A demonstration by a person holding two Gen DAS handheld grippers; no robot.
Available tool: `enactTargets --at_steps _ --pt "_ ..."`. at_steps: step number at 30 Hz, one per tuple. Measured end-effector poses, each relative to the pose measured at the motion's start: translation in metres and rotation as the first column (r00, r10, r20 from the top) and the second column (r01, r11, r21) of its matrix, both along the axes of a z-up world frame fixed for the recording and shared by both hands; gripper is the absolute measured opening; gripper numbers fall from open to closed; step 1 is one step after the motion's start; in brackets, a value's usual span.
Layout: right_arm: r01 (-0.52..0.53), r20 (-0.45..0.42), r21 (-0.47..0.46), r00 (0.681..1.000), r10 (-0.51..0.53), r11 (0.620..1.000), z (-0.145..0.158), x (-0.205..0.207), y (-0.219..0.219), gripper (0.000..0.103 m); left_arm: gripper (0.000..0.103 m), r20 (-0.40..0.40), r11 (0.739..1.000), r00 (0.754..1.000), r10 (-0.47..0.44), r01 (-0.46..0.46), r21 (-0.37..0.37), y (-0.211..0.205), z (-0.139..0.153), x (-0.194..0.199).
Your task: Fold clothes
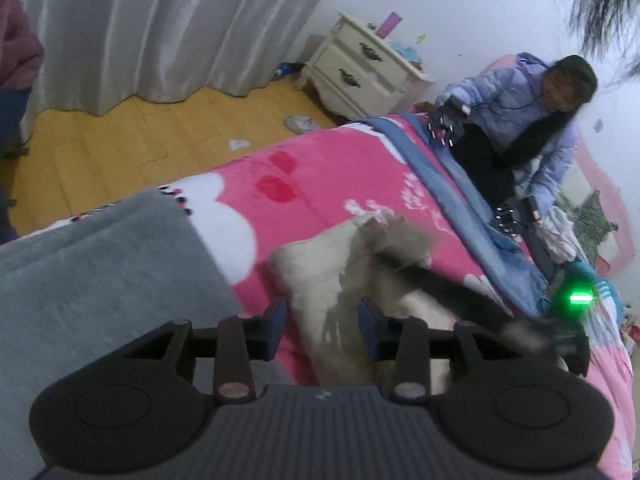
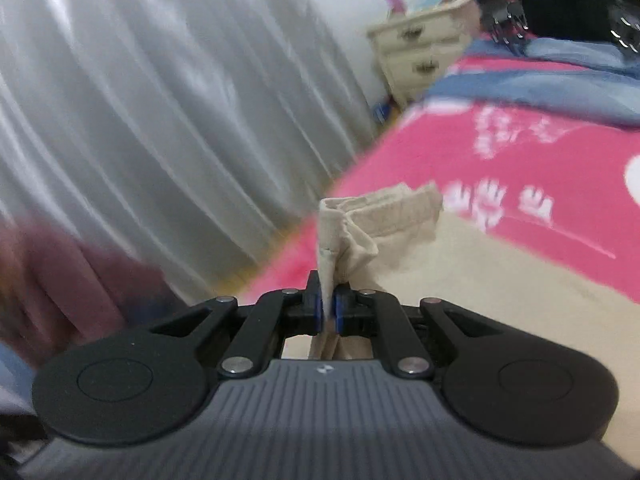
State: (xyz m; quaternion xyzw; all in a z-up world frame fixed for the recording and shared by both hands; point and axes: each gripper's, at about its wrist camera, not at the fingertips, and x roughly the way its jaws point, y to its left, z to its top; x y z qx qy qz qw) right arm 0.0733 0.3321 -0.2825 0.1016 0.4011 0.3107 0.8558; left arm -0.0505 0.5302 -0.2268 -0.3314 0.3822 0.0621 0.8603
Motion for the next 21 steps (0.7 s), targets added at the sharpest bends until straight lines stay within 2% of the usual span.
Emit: enactTargets --at_steps 2,3,4,5,8,10,12,15,18,21 --pt "-0.06 -0.078 -0.051 0.995 0.055 0.997 -0.021 0.002 0.018 0.014 0.04 -0.002 1.0 1.0 0.006 -0.006 -0.003 0.005 -0.002 0.0" --pt "-0.076 -0.085 -0.056 0.994 0.071 0.995 -0.023 0.0 0.023 0.018 0.041 -0.001 1.0 1.0 0.009 -0.009 -0.005 0.006 -0.002 0.001" --pt "-0.091 -0.071 -0.041 0.994 0.088 0.995 -0.02 -0.002 0.023 0.026 0.041 0.0 1.0 1.0 0.013 -0.013 -0.007 0.006 -0.002 0.001" --pt "-0.111 -0.06 -0.019 0.992 0.11 0.994 -0.017 -0.003 0.022 0.033 0.041 0.0 1.0 1.0 0.016 -0.016 -0.01 0.007 -0.002 0.001" --pt "-0.164 -0.081 0.086 0.982 0.171 0.983 -0.015 0.001 0.018 0.038 0.041 0.001 0.999 1.0 0.027 -0.027 -0.017 0.008 -0.002 0.002" --pt "-0.188 -0.119 0.158 0.971 0.208 0.969 -0.015 0.006 0.016 0.044 0.041 0.004 1.0 1.0 0.027 -0.027 -0.012 0.006 -0.001 0.005" --pt "-0.199 -0.187 0.256 0.95 0.251 0.946 -0.016 0.009 0.006 0.043 0.041 0.006 1.0 1.0 0.023 -0.023 -0.011 0.003 0.001 0.006" --pt "-0.135 -0.303 0.415 0.912 0.277 0.9 -0.014 0.004 -0.044 0.043 0.042 0.012 1.0 1.0 0.006 -0.005 -0.025 -0.005 0.004 0.009" --pt "0.007 -0.387 0.404 0.907 0.164 0.915 -0.002 -0.022 -0.132 0.044 0.042 0.01 0.999 0.999 -0.035 0.035 -0.024 -0.021 0.003 0.016" --pt "0.157 -0.467 0.366 0.883 0.035 0.917 0.011 -0.051 -0.226 0.047 0.043 -0.005 0.995 0.996 -0.088 0.088 0.037 -0.048 0.003 0.02"
